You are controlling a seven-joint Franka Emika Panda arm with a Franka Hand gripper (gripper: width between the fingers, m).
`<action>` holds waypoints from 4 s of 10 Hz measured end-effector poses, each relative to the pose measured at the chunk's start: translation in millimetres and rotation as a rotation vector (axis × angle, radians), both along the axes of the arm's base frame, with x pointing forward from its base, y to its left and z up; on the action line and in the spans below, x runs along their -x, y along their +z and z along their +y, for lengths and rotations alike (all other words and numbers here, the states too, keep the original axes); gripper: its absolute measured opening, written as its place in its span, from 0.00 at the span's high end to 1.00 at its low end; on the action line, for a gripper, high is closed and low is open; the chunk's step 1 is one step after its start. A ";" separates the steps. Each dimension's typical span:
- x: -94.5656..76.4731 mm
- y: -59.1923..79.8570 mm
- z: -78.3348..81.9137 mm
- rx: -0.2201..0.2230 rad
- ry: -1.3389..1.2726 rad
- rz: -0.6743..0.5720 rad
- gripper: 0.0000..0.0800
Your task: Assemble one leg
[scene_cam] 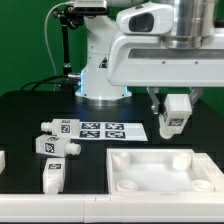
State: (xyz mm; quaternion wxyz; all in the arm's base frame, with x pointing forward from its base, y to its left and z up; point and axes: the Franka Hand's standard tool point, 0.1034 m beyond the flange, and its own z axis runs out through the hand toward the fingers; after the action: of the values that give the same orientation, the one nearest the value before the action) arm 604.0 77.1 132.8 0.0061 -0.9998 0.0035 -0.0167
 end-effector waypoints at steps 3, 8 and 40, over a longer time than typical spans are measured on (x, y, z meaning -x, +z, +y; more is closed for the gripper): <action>1.2 -4.1 2.8 -0.012 0.001 -0.189 0.64; -19.6 -16.5 24.0 -0.039 0.013 -0.503 0.64; -25.5 -38.4 44.1 -0.073 -0.046 -0.274 0.19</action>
Offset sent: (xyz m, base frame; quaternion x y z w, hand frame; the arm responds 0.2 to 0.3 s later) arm 0.0000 0.0000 0.0000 0.0000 0.1296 0.0000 0.9916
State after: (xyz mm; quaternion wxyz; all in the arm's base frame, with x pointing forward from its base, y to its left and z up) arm 629.5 121.2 94.4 0.0424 -0.9870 0.0262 -0.1530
